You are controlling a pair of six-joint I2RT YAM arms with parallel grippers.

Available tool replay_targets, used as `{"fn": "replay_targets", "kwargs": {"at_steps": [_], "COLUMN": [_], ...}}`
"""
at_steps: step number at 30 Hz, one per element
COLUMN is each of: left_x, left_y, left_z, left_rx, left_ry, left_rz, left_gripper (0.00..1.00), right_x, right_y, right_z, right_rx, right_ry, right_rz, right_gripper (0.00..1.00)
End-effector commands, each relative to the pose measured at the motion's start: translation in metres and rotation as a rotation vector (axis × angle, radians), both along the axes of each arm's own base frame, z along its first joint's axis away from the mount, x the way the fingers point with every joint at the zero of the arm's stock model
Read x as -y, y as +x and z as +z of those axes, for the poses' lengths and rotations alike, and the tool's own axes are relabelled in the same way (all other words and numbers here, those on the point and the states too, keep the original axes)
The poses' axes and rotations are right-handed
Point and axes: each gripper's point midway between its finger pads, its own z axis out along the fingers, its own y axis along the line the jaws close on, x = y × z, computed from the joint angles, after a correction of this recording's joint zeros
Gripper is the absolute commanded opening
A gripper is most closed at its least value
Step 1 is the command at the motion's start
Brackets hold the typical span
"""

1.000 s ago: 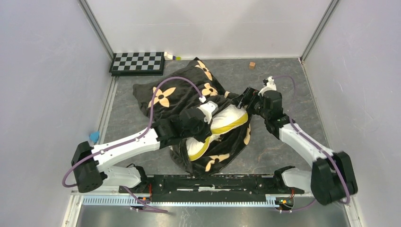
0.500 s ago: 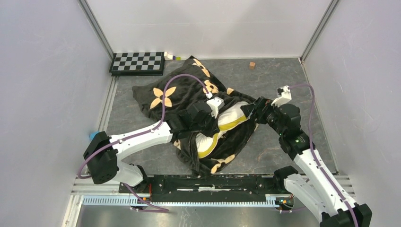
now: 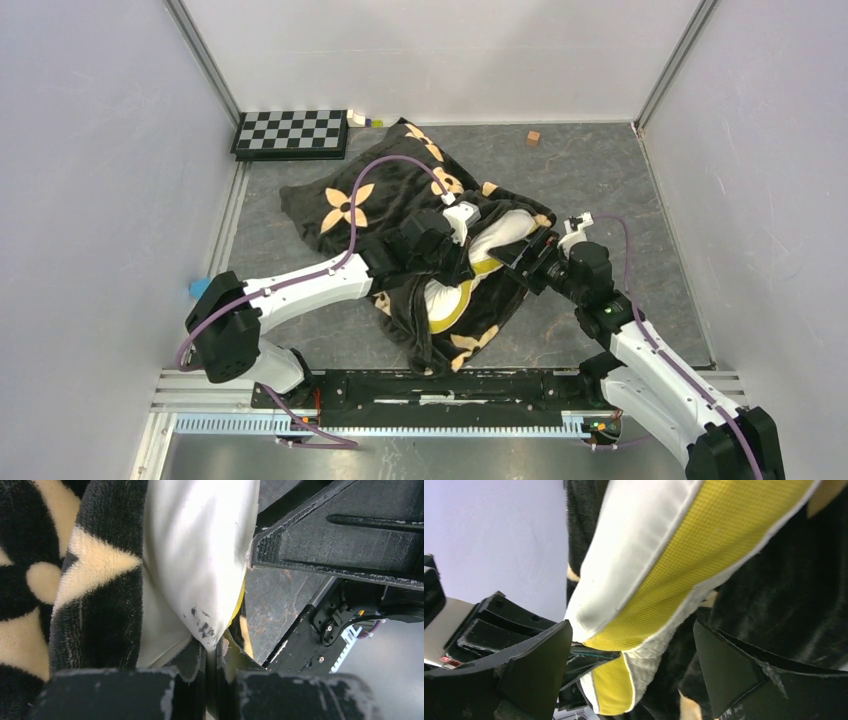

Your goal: Remove the pillowcase from the pillow

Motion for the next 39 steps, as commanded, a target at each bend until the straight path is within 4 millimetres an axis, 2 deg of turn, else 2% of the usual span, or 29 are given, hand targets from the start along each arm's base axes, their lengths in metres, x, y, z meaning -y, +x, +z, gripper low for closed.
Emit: {"fn": "replay_targets", "kwargs": {"at_steps": [1,6,7,10,12,14,15,17,19,20,23,25,28,32,36,38,39], "left_x": [0.042,0.059,0.059,0.055,0.051,0.042,0.038,0.022,0.011,0.006,-0.016,-0.031,-0.047,-0.071,-0.075,-0.077,-0.078], "left_y": [-0.008,-0.041,-0.046,-0.049,-0.044,-0.035,-0.029,-0.014,-0.007,-0.006,0.001,0.003,0.005,0.010,0.010,0.018,0.021], "left_z": [0.067,0.094,0.097,0.103,0.099,0.089,0.086,0.076,0.078,0.078,0.083,0.087,0.083,0.053,0.035,0.027,0.020], "left_rx": [0.024,-0.017,-0.024,-0.011,0.003,0.012,0.026,0.041,0.068,0.081,0.130,0.162,0.172,0.136,0.111,0.116,0.112], "left_ry": [-0.271,-0.425,-0.443,-0.461,-0.426,-0.351,-0.310,-0.204,-0.153,-0.135,-0.086,-0.059,0.019,0.200,0.256,0.289,0.306], "left_rz": [-0.115,-0.316,-0.335,-0.347,-0.309,-0.250,-0.213,-0.108,-0.060,-0.053,0.022,0.067,0.094,0.164,0.168,0.199,0.204], "left_gripper": [0.02,0.02,0.02,0.02,0.06,0.18,0.26,0.38,0.53,0.58,0.68,0.72,0.75,0.80,0.85,0.78,0.68], "right_x": [-0.006,-0.011,-0.013,-0.018,-0.015,-0.008,-0.007,-0.011,-0.017,-0.019,-0.020,-0.016,-0.013,-0.009,-0.009,-0.009,-0.009], "right_y": [0.013,0.013,0.013,0.011,0.011,0.015,0.018,0.022,0.027,0.028,0.034,0.034,0.029,0.025,0.022,0.021,0.021], "right_z": [0.027,0.008,0.004,-0.001,-0.006,-0.010,-0.009,-0.001,0.009,0.011,0.017,0.016,0.018,0.020,0.026,0.031,0.034], "right_rx": [0.062,0.003,-0.013,-0.018,-0.003,0.021,0.043,0.070,0.095,0.090,0.098,0.095,0.109,0.127,0.149,0.162,0.173], "right_ry": [0.094,0.064,0.062,0.073,0.066,0.046,0.041,0.041,0.005,-0.023,-0.116,-0.148,-0.137,-0.127,-0.117,-0.124,-0.138], "right_rz": [-0.042,-0.053,-0.050,-0.043,-0.057,-0.095,-0.104,-0.086,-0.045,-0.026,0.005,-0.002,-0.008,-0.020,-0.011,0.001,0.009], "right_gripper": [0.98,0.98,0.94,0.62,0.39,0.18,0.11,0.04,0.02,0.00,0.00,0.00,0.00,0.00,0.00,0.00,0.00]}}
